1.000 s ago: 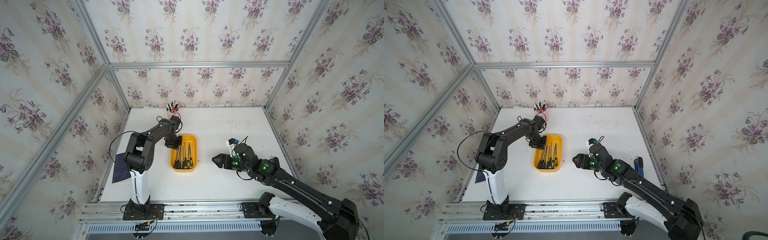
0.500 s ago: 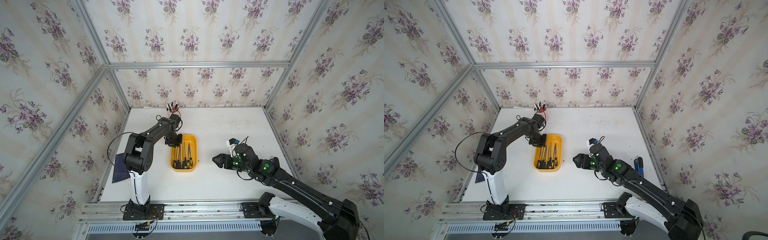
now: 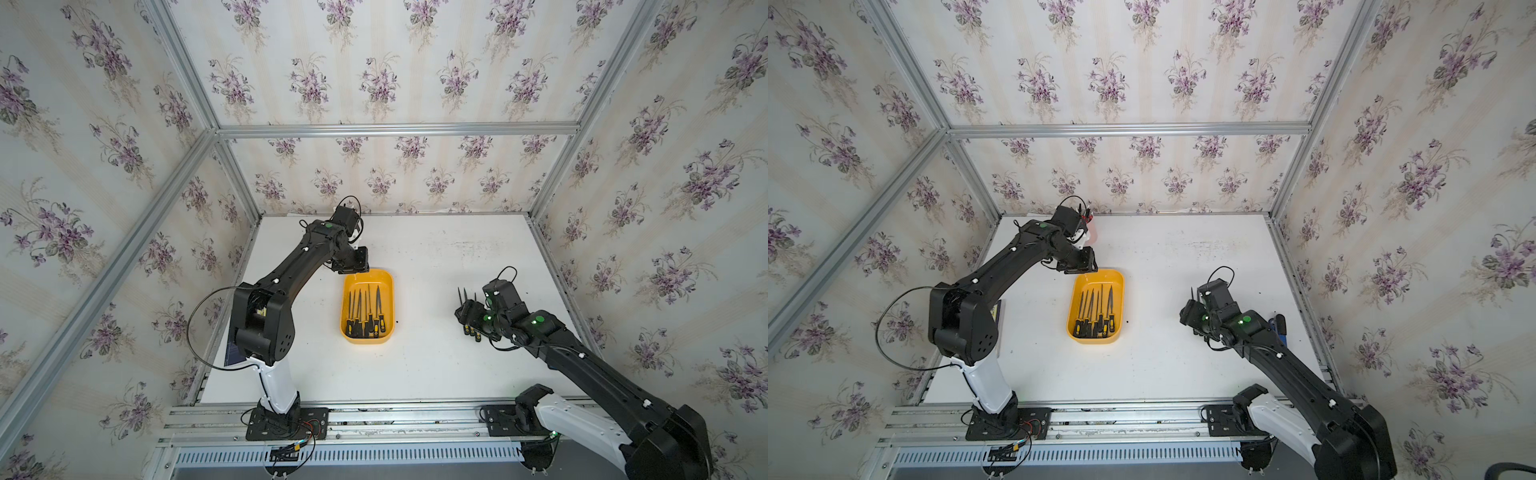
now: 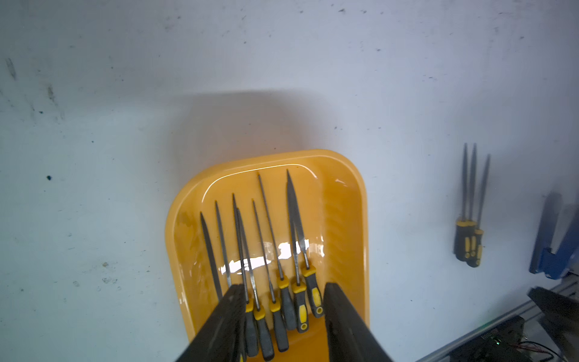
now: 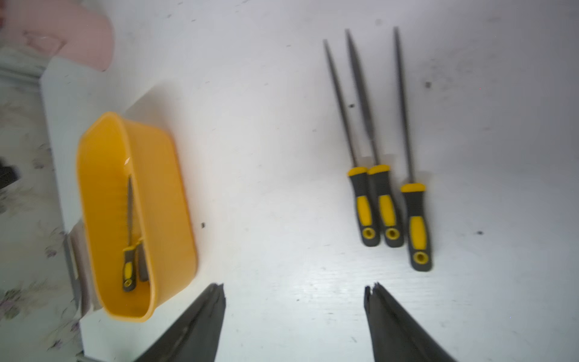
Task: Put the file tool into the storage box
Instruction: Pick up the file tool from the center of the board.
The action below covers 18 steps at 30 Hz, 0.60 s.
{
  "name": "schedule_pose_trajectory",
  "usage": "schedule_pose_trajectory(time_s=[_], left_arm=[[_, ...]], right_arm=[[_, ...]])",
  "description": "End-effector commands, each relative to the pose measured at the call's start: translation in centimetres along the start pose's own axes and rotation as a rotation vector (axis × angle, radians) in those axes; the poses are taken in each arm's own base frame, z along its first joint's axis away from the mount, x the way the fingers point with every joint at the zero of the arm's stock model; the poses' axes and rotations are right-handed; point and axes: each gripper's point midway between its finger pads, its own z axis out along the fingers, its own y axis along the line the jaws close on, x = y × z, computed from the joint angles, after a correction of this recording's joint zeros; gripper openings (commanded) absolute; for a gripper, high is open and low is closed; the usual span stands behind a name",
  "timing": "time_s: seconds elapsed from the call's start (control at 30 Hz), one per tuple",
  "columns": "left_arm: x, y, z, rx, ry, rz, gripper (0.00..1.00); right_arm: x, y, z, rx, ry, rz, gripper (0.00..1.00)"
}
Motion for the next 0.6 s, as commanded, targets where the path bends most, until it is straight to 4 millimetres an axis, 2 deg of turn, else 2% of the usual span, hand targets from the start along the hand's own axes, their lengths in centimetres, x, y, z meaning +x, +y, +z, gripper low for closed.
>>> schedule_pose_trajectory(time_s=[0.0, 0.13, 0.27, 0.43, 0.57], left_arm=[[0.1, -3.5, -1.8, 0.112, -0.012, 0.037, 0.48], [0.7, -6.6, -2.9, 0.18, -0.02, 0.071, 0.48], [1.6, -8.4, -3.3, 0.222, -0.013, 0.08, 0.48], [2.3, -9.4, -3.7, 0.245, -0.012, 0.08, 0.48], [2.7, -9.3, -3.7, 0.244, -0.007, 0.074, 0.48]], right_arm=[[1.1, -2.9, 0.7, 0.114, 0.067, 0.023, 0.72], [1.2, -4.5, 2.1, 0.21, 0.106, -0.009, 0.67], [1.3, -6.0, 3.5, 0.296, 0.151, -0.03, 0.58], [0.5, -6.6, 4.0, 0.324, 0.142, -0.038, 0.49], [-0.1, -7.3, 4.3, 0.326, 0.139, -0.022, 0.4]])
